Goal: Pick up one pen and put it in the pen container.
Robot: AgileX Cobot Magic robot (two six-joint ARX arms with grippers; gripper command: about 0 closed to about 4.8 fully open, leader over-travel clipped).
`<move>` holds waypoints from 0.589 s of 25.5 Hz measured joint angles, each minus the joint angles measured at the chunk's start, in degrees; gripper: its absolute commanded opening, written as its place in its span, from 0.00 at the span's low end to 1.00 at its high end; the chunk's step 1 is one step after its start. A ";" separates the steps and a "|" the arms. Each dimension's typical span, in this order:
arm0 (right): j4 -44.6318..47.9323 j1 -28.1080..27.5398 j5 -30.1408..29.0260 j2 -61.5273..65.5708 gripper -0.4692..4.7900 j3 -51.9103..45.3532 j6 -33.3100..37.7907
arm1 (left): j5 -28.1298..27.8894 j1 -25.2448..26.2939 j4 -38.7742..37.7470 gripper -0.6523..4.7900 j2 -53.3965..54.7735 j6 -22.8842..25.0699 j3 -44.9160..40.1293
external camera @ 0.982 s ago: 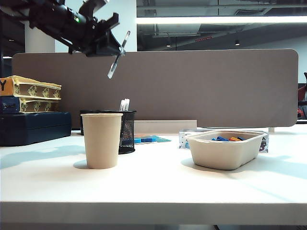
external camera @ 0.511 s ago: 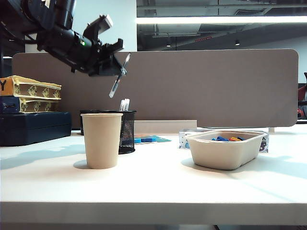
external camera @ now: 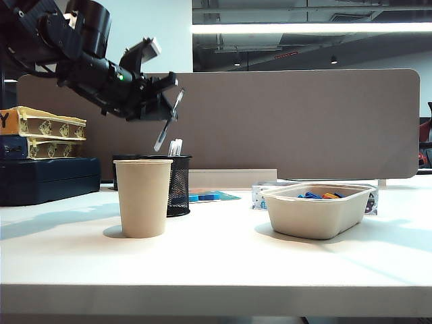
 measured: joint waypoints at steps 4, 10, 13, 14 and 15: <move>0.00 0.02 0.00 0.00 0.44 0.00 0.00 | 0.00 0.00 -0.52 0.15 1.22 0.00 0.00; 0.04 0.04 0.00 0.02 0.44 0.00 0.00 | -0.59 0.00 -1.03 0.15 2.23 0.00 0.00; 0.02 0.09 0.00 0.02 0.44 0.00 0.00 | -1.01 0.00 -2.49 0.15 2.67 0.00 0.00; 0.02 0.09 0.00 0.00 0.44 0.00 0.00 | -1.03 0.00 -2.69 0.15 2.78 0.00 0.00; 0.02 0.09 0.00 0.02 0.44 0.00 -0.17 | -1.05 0.00 -2.97 0.15 2.97 -0.02 0.00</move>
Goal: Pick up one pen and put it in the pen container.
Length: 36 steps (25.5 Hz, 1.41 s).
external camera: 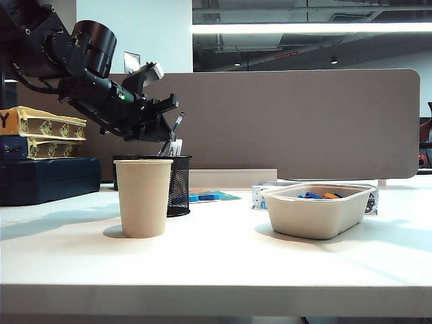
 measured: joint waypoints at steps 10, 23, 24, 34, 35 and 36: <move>0.02 0.00 0.00 0.00 0.44 0.00 -0.24 | 0.00 0.00 -2.45 0.15 0.04 -0.02 0.00; 0.00 0.00 0.00 -0.02 0.44 0.00 -0.24 | 0.02 -0.02 -7.30 0.15 0.39 0.00 0.02; 0.04 0.00 0.00 0.00 0.44 0.00 -0.24 | 0.02 -0.02 -7.45 0.15 0.44 0.00 0.09; 0.02 0.00 0.00 0.00 0.44 0.00 -0.24 | 0.04 -0.02 -7.45 0.16 0.85 0.00 0.44; 0.02 0.00 0.00 0.00 0.44 0.00 -0.24 | 0.07 -0.02 -7.45 0.16 0.85 0.02 0.44; 0.02 0.00 0.00 0.00 0.44 0.00 -0.24 | 0.04 -0.02 -7.45 0.17 0.85 0.00 0.44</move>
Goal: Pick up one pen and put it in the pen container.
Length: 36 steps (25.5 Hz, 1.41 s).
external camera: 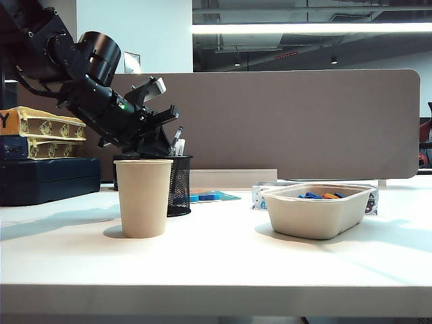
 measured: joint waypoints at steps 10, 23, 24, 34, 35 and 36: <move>0.00 0.00 0.02 0.00 0.44 0.00 -0.04 | 0.33 0.07 -0.11 0.45 -0.13 0.20 0.07; -0.02 0.00 0.02 0.00 0.44 0.00 -0.24 | -0.92 0.00 -0.83 0.45 -6.19 0.15 -0.31; -0.07 0.00 0.02 0.00 0.44 0.00 -0.22 | -0.94 0.02 -0.81 0.45 -6.91 0.17 -0.31; -0.13 0.00 0.02 -0.55 0.44 0.00 -0.39 | -0.94 0.00 -2.27 0.45 -16.70 0.90 -0.28; -0.11 0.00 0.02 -1.25 0.44 0.00 -0.72 | -0.94 0.02 -4.04 0.45 -18.05 2.51 -0.28; -0.11 0.00 0.04 -1.64 0.44 0.00 -0.90 | -0.94 0.02 -5.31 0.45 -18.93 3.41 -0.28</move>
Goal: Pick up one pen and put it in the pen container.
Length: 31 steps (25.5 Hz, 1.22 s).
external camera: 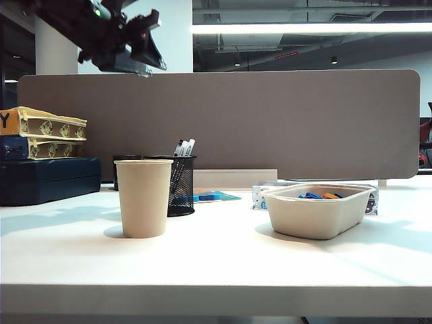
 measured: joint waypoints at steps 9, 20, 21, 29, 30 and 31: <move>-0.85 0.00 0.48 -3.85 0.30 0.00 -0.26 | -0.02 0.00 -9.88 0.44 -9.53 3.06 0.00; -5.86 -0.15 5.44 -10.71 0.22 0.00 -0.31 | -1.60 0.00 -24.17 0.25 -20.37 7.10 -0.37; -6.16 -0.15 5.44 -10.93 0.22 0.00 -0.31 | -1.70 0.00 -24.61 0.23 -21.00 7.10 -0.37; -12.15 -0.15 7.30 -15.08 0.17 0.00 0.31 | -4.76 0.00 -33.09 0.19 -29.68 8.59 -4.72; -13.05 -0.15 7.91 -15.80 0.16 0.00 0.31 | -5.62 0.00 -34.34 0.15 -31.28 8.63 -5.97; -13.64 -0.15 8.35 -16.17 0.16 0.00 0.31 | -5.88 0.00 -35.34 0.14 -32.11 8.66 -6.58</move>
